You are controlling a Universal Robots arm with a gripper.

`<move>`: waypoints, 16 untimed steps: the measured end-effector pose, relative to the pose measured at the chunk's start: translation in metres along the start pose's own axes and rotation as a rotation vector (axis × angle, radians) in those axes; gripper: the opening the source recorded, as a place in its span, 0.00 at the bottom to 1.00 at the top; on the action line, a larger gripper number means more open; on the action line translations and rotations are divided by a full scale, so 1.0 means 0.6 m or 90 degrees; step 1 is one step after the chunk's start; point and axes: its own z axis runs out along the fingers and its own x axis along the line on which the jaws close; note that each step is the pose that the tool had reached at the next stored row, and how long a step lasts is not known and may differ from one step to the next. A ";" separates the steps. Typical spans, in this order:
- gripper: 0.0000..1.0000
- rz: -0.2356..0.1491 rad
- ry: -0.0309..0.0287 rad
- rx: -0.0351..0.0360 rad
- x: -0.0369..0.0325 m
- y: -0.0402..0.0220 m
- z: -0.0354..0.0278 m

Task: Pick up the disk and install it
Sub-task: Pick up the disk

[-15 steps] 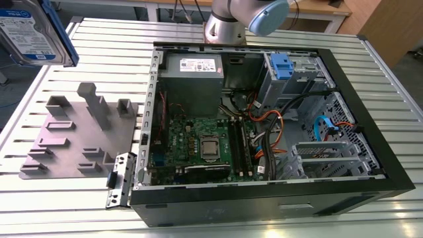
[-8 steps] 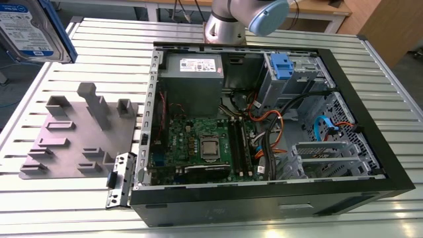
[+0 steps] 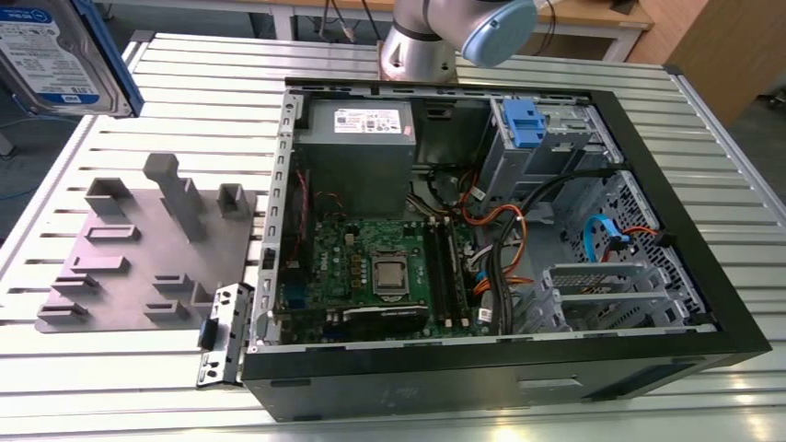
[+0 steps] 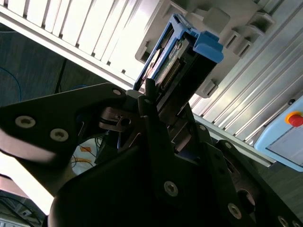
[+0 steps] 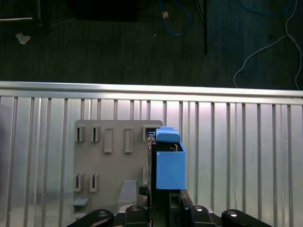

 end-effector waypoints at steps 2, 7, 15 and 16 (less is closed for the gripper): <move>0.35 0.000 0.0001 -0.0001 0.000 -0.002 0.000; 0.35 0.000 0.0000 0.0000 0.000 -0.011 0.000; 0.35 0.000 -0.0001 0.0001 0.000 -0.048 -0.001; 0.35 0.000 0.0000 0.0000 0.000 -0.052 -0.002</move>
